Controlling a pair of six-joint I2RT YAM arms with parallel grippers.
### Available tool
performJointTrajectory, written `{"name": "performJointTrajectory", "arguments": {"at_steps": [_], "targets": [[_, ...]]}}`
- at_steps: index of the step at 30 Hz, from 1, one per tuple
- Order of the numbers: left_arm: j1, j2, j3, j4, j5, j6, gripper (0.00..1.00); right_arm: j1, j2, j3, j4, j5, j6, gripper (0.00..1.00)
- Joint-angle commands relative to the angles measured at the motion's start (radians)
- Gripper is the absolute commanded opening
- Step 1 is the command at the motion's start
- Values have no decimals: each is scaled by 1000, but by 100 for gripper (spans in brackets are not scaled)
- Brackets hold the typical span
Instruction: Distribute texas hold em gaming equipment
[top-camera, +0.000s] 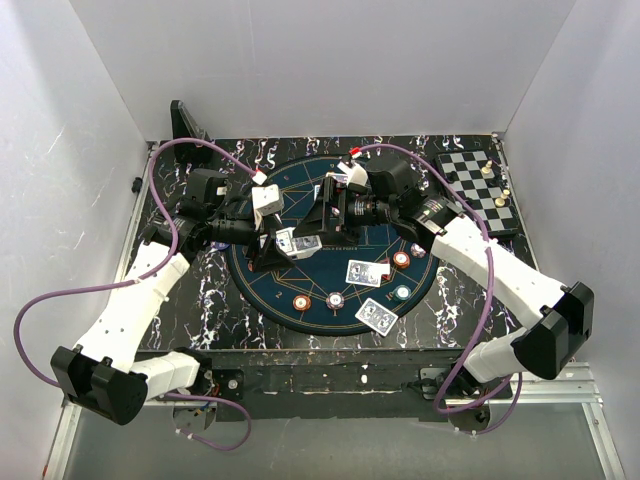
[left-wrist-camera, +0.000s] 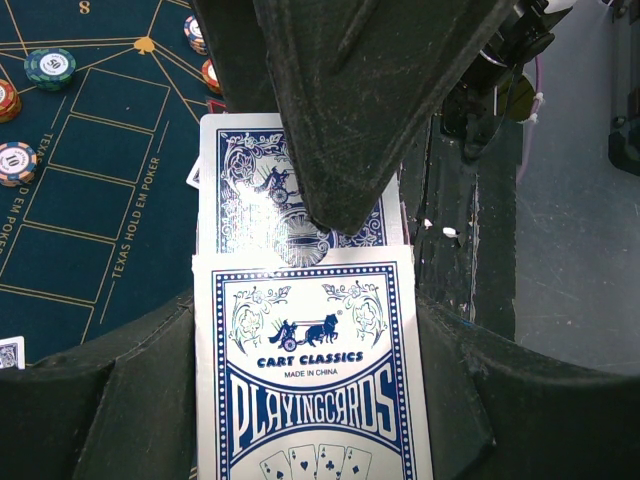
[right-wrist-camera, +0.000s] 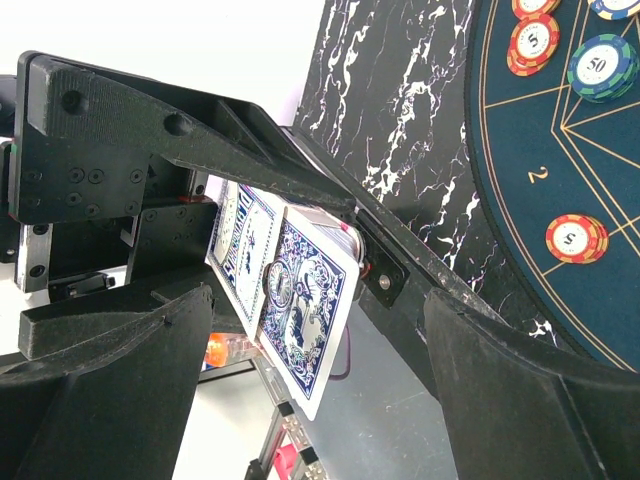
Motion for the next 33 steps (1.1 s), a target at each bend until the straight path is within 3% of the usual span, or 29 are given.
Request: {"name": "performJointTrajectory", "arguments": {"at_steps": [1, 14, 20, 33], "targets": [[5, -33, 24, 22, 32, 1, 40, 4, 15, 38, 53, -17, 2, 93], [5, -41, 18, 22, 34, 1, 40, 2, -15, -39, 64, -10, 32, 58], [5, -44, 21, 24, 34, -2, 40, -8, -38, -48, 43, -2, 29, 47], [5, -41, 26, 25, 34, -3, 40, -62, -132, -77, -11, 7, 15, 39]]}}
